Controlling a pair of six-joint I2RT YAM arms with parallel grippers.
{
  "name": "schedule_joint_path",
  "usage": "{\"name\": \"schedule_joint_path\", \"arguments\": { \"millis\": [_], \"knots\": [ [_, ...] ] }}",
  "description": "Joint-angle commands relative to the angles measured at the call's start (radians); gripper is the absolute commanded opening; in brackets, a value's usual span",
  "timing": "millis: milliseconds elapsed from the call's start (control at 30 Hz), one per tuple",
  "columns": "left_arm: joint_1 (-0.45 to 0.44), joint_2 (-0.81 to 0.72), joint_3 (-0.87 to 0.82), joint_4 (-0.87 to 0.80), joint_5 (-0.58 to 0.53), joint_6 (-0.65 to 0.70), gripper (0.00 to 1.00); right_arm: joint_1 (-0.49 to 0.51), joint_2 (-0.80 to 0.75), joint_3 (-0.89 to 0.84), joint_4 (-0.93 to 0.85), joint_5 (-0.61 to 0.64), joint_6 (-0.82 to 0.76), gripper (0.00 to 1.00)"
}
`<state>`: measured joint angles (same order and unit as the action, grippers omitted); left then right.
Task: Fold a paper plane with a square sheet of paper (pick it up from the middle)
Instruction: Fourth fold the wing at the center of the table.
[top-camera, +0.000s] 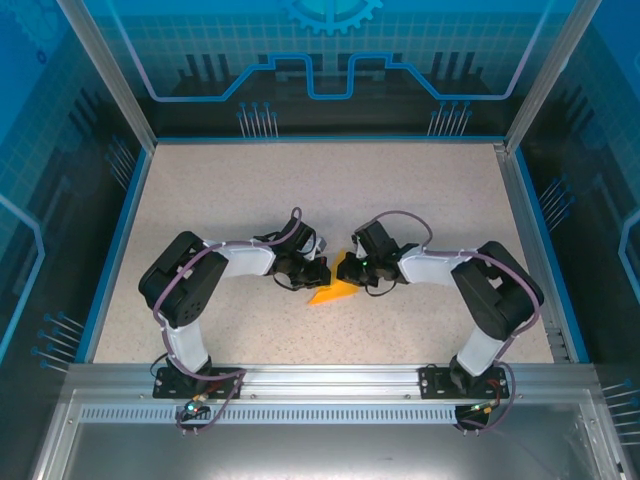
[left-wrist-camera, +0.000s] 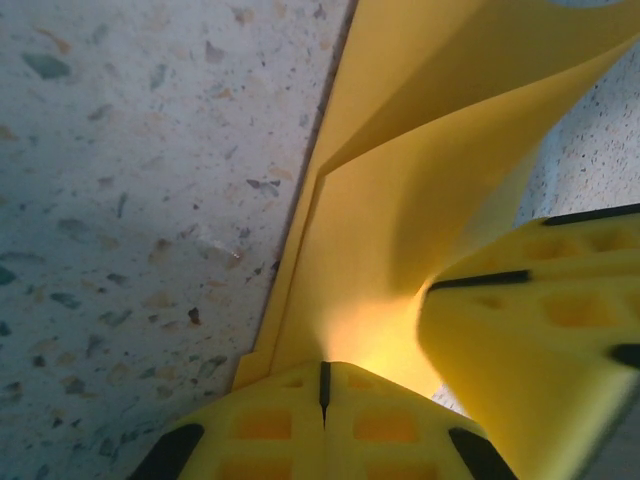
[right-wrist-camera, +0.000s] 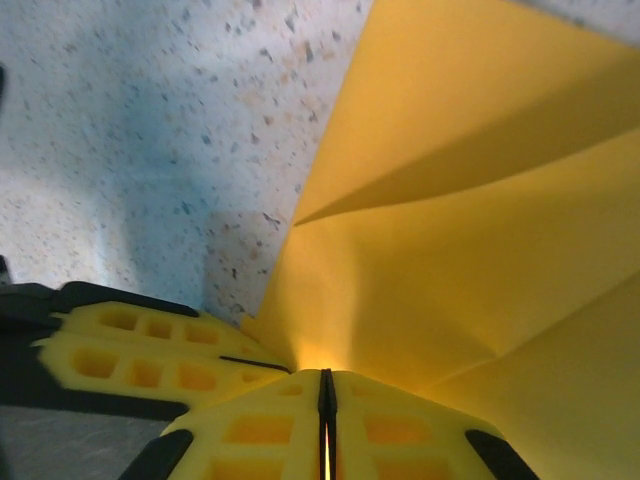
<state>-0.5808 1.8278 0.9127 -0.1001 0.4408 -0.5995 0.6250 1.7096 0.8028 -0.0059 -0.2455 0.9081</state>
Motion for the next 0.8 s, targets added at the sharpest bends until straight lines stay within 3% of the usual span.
{"name": "schedule_joint_path", "arguments": {
  "millis": [0, 267, 767],
  "knots": [
    [-0.005, 0.055, -0.015, -0.125, -0.083, 0.011, 0.00, 0.016, 0.042, 0.023, 0.026, -0.020, 0.002, 0.10],
    [-0.004, 0.056, -0.018, -0.141, -0.101, 0.014, 0.00, -0.012, 0.067, -0.002, 0.021, 0.001, 0.012, 0.10],
    [-0.005, 0.071, -0.024, -0.158, -0.111, 0.028, 0.00, -0.182, 0.053, -0.034, 0.036, 0.005, -0.010, 0.09]
  ]
}}
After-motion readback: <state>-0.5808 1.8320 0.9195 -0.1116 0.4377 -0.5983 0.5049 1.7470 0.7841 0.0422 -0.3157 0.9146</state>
